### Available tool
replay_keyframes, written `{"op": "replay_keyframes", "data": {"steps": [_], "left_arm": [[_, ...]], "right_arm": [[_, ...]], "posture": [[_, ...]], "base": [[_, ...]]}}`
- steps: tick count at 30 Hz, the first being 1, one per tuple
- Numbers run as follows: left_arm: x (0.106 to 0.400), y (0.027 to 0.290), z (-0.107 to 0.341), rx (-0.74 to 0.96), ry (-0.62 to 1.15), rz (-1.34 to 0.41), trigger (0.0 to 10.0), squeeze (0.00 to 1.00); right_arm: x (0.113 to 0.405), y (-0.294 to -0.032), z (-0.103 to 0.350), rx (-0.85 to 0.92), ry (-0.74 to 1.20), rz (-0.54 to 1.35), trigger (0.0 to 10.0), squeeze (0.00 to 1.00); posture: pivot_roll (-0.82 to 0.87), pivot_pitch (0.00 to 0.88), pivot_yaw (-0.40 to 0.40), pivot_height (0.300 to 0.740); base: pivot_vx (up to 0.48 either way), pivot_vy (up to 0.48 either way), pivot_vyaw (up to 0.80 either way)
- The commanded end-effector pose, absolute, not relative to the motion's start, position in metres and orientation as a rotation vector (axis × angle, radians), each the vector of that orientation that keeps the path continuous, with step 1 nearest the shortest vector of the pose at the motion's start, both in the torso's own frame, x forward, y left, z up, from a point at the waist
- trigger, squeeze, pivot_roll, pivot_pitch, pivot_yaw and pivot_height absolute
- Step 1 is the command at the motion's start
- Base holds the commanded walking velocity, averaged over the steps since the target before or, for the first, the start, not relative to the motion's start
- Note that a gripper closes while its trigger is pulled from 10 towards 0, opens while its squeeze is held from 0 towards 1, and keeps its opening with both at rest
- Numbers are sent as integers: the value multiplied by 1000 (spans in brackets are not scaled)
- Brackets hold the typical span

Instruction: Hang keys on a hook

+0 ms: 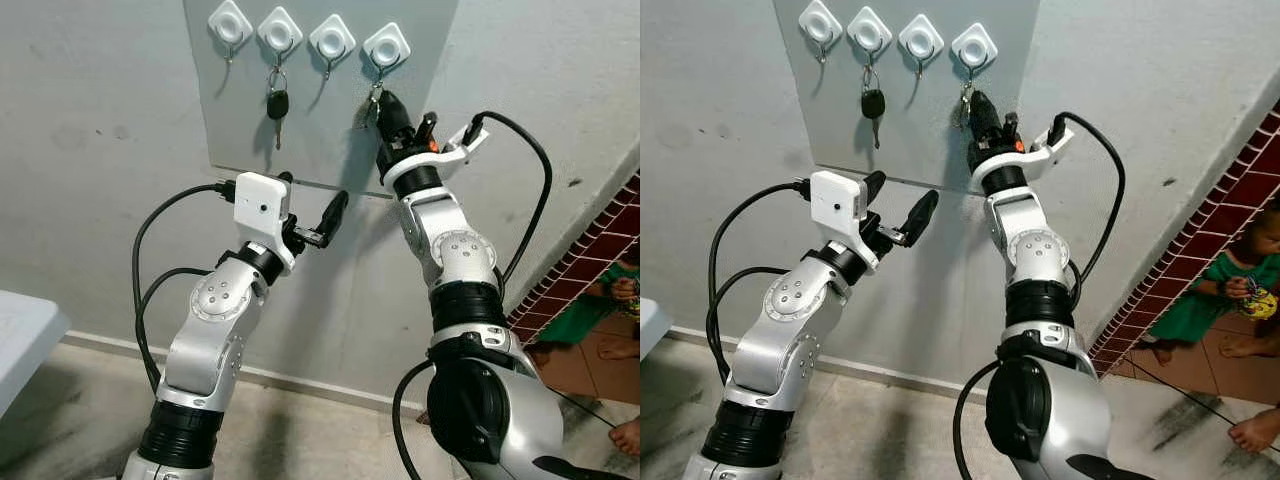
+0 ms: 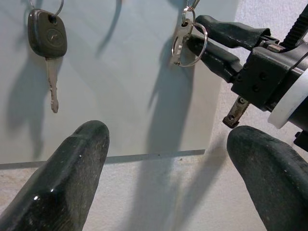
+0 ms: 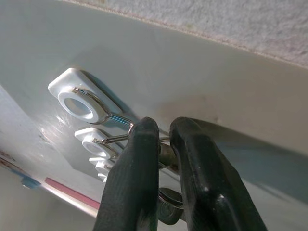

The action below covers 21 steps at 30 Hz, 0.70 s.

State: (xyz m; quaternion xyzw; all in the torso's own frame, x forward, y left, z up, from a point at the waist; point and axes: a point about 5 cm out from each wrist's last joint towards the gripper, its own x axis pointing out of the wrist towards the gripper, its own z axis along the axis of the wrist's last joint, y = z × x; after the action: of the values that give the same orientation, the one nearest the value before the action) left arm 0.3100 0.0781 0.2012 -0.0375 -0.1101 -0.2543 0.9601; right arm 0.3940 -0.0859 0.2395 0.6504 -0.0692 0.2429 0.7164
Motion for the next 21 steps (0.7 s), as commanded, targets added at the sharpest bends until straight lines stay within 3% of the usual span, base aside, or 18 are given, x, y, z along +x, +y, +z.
{"op": "replay_keyframes", "data": {"steps": [1,8,12,21], "left_arm": [[308,78,204,-65,-233,-511,10000,0],[308,79,204,-67,-231,-505,10000,0],[308,80,202,-65,-229,-498,10000,0],[308,83,199,-66,-222,-474,10000,0]], "right_arm": [[392,-83,231,1440,-128,509,10000,1000],[390,-83,230,1386,-142,517,10000,1000],[385,-87,224,1186,-214,495,10000,1000],[372,-100,212,1079,-280,481,10000,1000]], "posture": [[30,45,-69,732],[31,46,-72,732],[31,46,-71,732],[33,37,-67,732]], "base": [[0,0,0],[0,0,0],[0,0,0],[0,0,0]]}}
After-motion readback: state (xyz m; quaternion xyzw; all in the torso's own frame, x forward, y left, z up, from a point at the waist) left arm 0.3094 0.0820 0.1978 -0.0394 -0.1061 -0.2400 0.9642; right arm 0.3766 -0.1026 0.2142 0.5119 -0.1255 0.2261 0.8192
